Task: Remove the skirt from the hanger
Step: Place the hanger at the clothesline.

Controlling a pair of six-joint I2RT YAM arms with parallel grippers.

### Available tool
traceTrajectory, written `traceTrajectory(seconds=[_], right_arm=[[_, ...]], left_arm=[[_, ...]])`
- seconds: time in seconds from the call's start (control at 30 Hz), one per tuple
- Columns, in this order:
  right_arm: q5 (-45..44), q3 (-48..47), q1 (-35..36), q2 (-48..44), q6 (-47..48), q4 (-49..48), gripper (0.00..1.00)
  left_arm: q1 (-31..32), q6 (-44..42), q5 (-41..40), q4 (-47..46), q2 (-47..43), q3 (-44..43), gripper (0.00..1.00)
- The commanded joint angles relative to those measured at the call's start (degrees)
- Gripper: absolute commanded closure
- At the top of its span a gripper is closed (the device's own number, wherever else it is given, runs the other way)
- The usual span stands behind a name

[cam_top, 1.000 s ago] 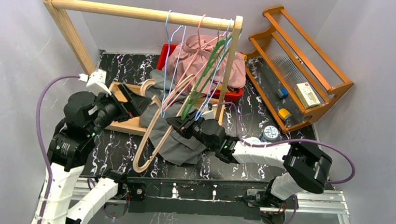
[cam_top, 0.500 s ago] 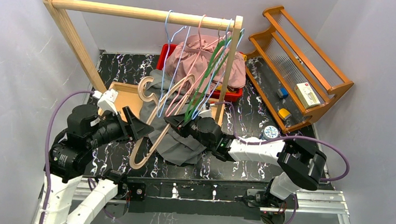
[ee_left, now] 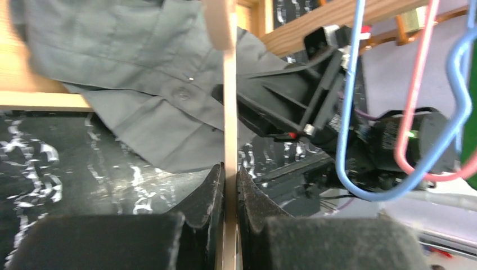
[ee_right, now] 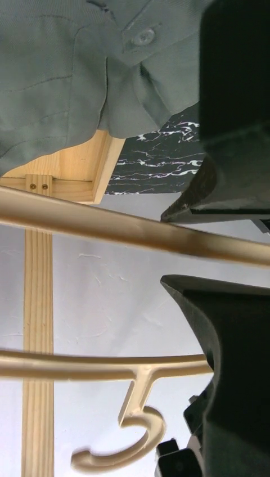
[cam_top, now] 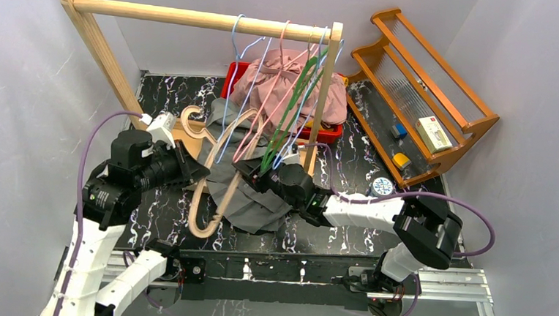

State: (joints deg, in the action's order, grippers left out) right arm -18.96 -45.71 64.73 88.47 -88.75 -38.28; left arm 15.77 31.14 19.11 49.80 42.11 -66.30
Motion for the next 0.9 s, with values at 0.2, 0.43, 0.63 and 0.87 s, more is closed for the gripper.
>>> traceTrajectory(seconds=[0.2,0.43,0.63,0.87], right_arm=[[1.13,0.62,-0.24,-12.74,28.00,16.54,0.10],[0.59,2.55,-0.96,-22.38,55.63,31.78,0.01],[-1.19,4.67,-2.11,-30.43,65.70,40.55,0.02],[3.94,-1.98,-3.65,-23.15,77.51,40.98,0.02]], left_arm=[[0.10,-12.45,-15.77,10.69,-0.81,-13.87,1.00],[2.91,-22.41,-28.96,10.26,7.08,-32.67,1.00],[5.46,-27.34,-24.66,-0.81,28.17,-52.53,1.00],[5.41,-27.35,-23.79,-2.72,33.87,-49.59,1.00]])
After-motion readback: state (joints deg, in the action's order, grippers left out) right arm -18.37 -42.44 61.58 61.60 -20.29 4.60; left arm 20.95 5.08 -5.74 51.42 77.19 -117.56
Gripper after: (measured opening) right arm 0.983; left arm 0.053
